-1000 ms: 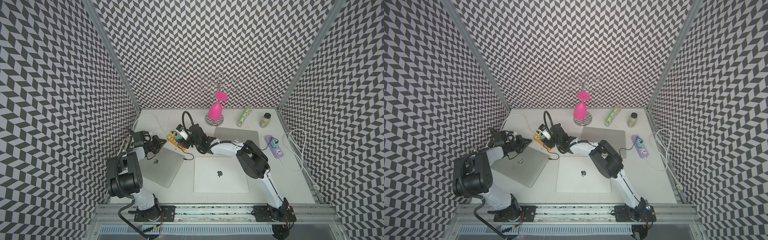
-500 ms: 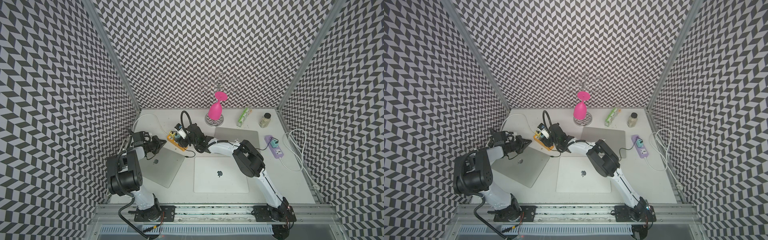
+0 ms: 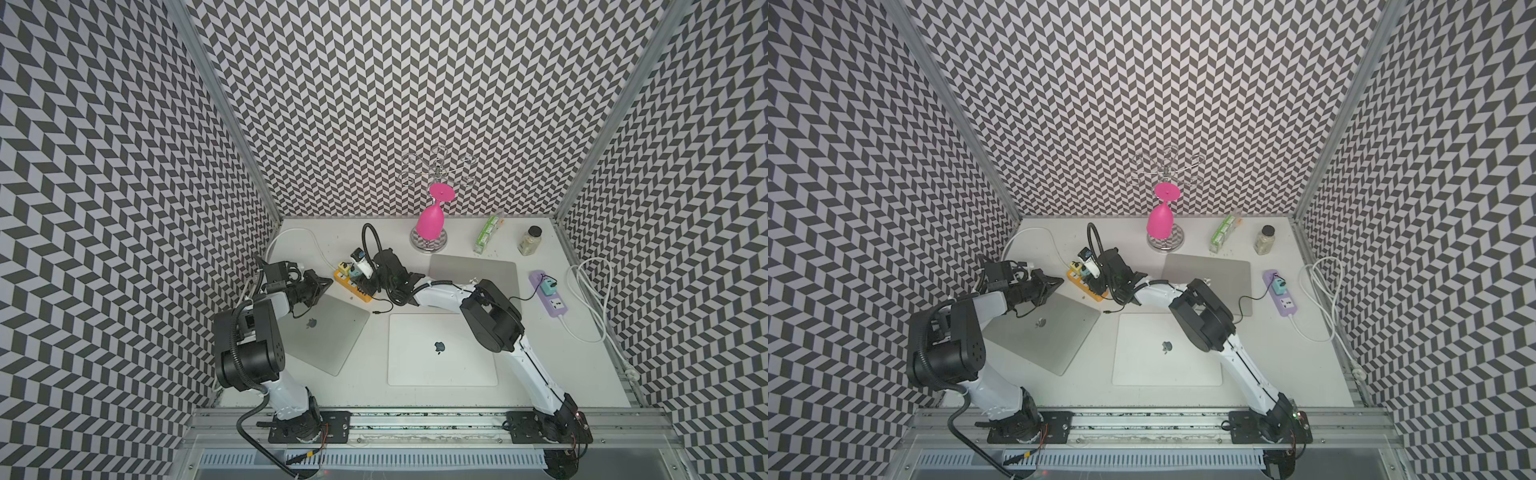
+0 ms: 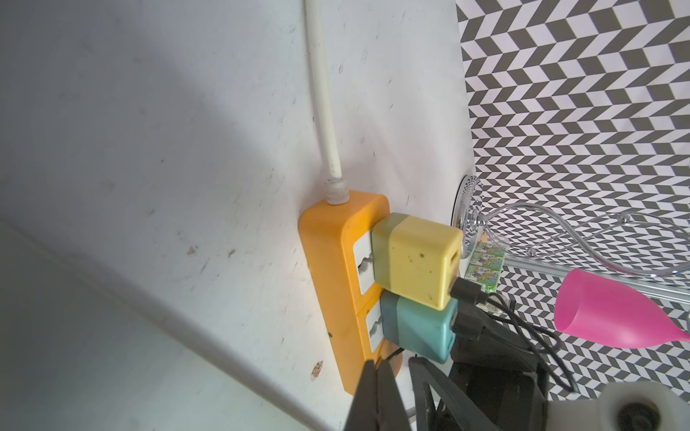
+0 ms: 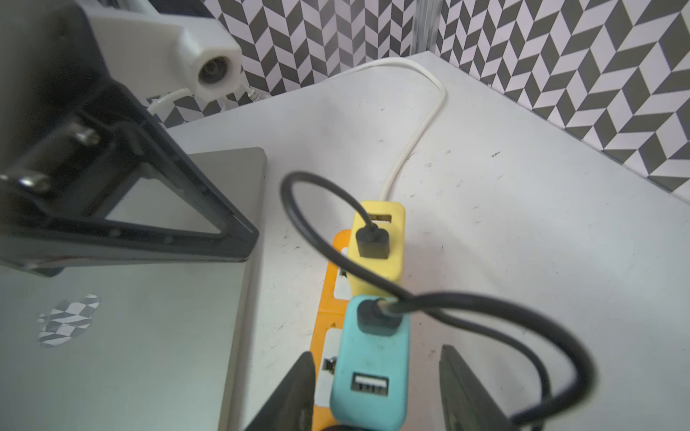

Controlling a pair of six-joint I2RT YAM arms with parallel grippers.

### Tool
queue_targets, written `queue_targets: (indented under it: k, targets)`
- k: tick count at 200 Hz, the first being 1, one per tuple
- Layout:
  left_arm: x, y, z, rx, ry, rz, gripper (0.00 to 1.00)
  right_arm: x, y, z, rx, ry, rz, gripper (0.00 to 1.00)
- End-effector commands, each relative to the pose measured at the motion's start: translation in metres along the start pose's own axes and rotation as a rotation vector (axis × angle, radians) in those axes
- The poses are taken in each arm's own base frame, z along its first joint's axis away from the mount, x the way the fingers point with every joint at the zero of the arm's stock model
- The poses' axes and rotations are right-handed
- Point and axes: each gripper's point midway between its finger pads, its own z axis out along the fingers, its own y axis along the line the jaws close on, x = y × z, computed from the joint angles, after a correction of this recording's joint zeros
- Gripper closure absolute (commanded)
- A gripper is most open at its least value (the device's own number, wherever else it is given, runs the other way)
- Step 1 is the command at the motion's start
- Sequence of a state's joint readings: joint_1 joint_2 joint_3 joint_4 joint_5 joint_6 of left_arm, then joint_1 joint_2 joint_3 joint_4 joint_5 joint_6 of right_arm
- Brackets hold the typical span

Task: Unplug the laptop charger
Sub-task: Remove the plug from the socket.

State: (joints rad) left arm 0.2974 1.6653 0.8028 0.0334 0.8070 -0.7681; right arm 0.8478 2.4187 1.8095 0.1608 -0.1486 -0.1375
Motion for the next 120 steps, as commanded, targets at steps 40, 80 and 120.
queue_targets:
  k: [40,80,120]
  targets:
    - [-0.01,-0.007,0.003,0.031,0.005,0.015,1.0,0.002,-0.007,0.008,0.028,-0.022,0.01,0.54]
    - [-0.016,-0.009,0.007,0.034,0.006,0.011,1.0,0.003,-0.007,0.011,0.027,-0.012,0.004,0.53]
    - [-0.022,-0.008,0.016,0.032,0.019,0.003,1.0,0.003,-0.005,0.014,0.028,-0.007,-0.004,0.53]
